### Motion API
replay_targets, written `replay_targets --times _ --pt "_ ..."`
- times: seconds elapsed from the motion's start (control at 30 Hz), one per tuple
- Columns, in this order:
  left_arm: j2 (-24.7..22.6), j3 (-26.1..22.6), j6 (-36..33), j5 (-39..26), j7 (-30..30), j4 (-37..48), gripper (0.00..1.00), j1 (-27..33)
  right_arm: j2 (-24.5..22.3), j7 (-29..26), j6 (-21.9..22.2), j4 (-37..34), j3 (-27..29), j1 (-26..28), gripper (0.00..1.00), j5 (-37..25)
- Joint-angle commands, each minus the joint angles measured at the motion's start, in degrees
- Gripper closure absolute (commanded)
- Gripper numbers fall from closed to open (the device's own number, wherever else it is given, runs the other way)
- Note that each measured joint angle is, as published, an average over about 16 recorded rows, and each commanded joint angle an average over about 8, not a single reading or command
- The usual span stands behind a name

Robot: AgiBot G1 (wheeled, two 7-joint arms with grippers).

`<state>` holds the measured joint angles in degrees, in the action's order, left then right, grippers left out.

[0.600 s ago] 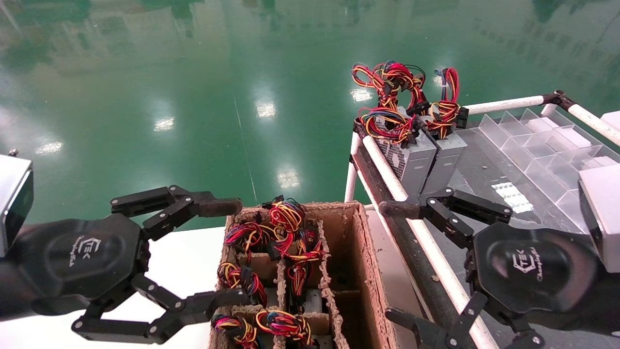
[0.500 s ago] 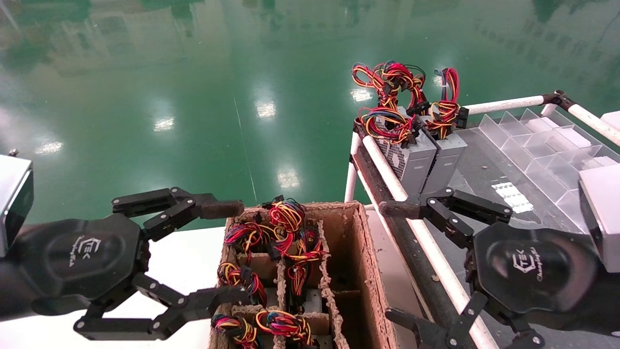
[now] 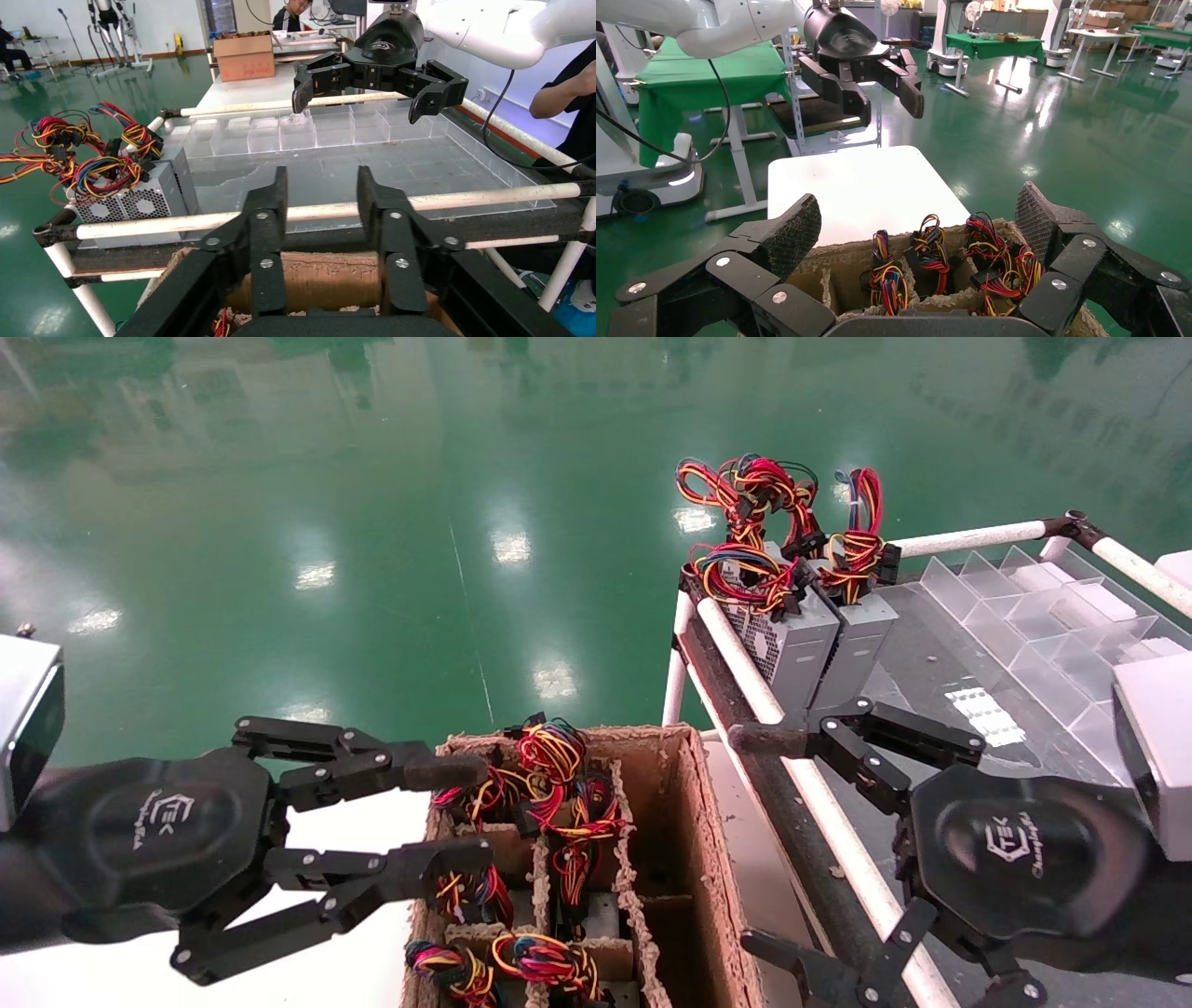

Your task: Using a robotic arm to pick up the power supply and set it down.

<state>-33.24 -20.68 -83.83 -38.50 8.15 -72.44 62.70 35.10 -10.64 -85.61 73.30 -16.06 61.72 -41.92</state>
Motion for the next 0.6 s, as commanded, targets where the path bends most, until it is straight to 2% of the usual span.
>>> replay_targets --times 0.03,0.47,0.5,0.6 --pt "0.0 0.0 0.0 0.0 0.0 0.0 1.0 0.0 0.0 0.0 0.0 0.0 0.0 0.0 0.0 0.0" --pt "0.0 0.0 0.0 0.0 0.0 0.0 1.0 0.0 0.0 0.0 0.0 0.0 0.0 0.0 0.0 0.0" --pt "0.0 0.0 0.0 0.0 0.0 0.0 0.94 0.0 0.0 0.0 0.0 0.0 0.0 0.0 0.0 0.0" --pt "0.0 0.0 0.0 0.0 0.0 0.0 0.57 0.0 0.0 0.0 0.0 0.0 0.0 0.0 0.0 0.0"
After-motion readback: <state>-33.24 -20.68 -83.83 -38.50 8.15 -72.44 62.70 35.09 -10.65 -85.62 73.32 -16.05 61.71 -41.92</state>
